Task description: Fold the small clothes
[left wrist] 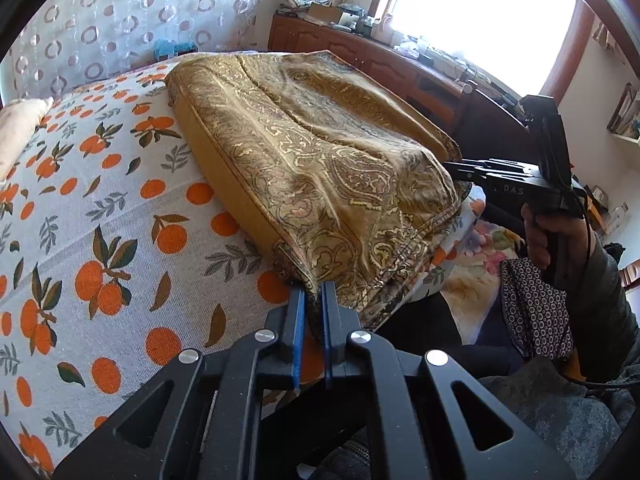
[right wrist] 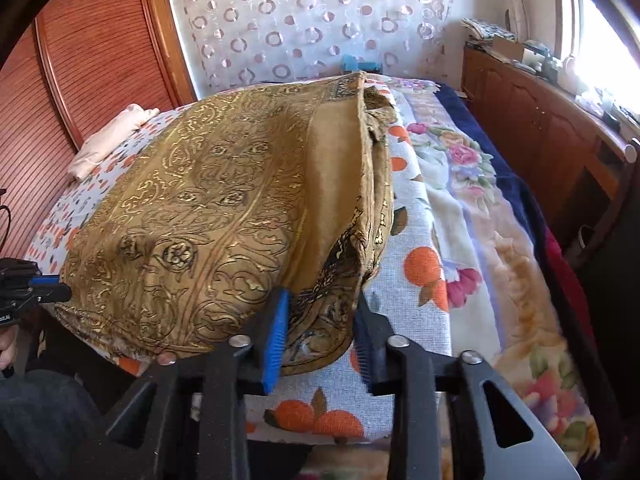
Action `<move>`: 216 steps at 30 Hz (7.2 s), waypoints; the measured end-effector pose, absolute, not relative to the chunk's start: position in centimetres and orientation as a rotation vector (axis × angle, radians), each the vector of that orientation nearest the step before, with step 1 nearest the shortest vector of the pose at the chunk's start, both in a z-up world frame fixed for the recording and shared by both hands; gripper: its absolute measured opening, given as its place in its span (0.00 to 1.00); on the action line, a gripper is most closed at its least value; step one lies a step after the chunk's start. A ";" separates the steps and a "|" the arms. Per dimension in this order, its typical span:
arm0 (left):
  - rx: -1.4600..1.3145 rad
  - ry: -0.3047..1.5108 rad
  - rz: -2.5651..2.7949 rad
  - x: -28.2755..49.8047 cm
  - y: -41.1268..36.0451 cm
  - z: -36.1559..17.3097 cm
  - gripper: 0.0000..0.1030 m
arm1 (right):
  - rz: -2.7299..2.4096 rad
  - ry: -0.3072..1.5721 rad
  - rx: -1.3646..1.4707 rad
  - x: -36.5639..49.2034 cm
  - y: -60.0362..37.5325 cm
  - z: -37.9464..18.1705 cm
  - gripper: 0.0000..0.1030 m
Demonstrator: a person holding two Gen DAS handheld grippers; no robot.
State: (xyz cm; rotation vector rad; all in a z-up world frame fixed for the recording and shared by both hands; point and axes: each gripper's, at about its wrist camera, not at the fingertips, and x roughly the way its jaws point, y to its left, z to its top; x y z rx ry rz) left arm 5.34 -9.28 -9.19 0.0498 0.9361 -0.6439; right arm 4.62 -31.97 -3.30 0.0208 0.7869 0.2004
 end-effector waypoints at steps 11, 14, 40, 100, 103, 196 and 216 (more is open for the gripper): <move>0.003 0.771 -0.708 6.8 -8.3 -2.9 0.07 | 0.274 0.644 0.056 3.9 -32.7 0.3 0.09; 0.024 0.726 -0.709 9.0 -8.7 -0.9 0.06 | 0.279 0.594 0.031 4.8 -32.7 2.2 0.08; -0.061 0.794 -0.586 33.0 -8.5 -1.9 0.06 | 0.260 0.716 -0.110 24.1 -30.1 5.0 0.08; 0.053 0.842 -0.598 32.9 -8.2 -5.1 0.51 | 0.120 0.662 0.033 19.6 -34.4 5.5 0.12; 0.066 0.843 -0.591 33.2 -8.6 -5.0 0.51 | 0.133 0.659 -0.040 16.2 -32.9 5.4 0.32; -0.291 0.659 -0.497 24.6 8.3 2.0 0.06 | 0.480 0.577 -0.309 23.4 -16.8 9.9 0.13; -0.455 0.615 -0.133 20.5 23.7 -3.2 0.06 | 0.799 0.557 -0.510 38.7 9.8 7.2 0.13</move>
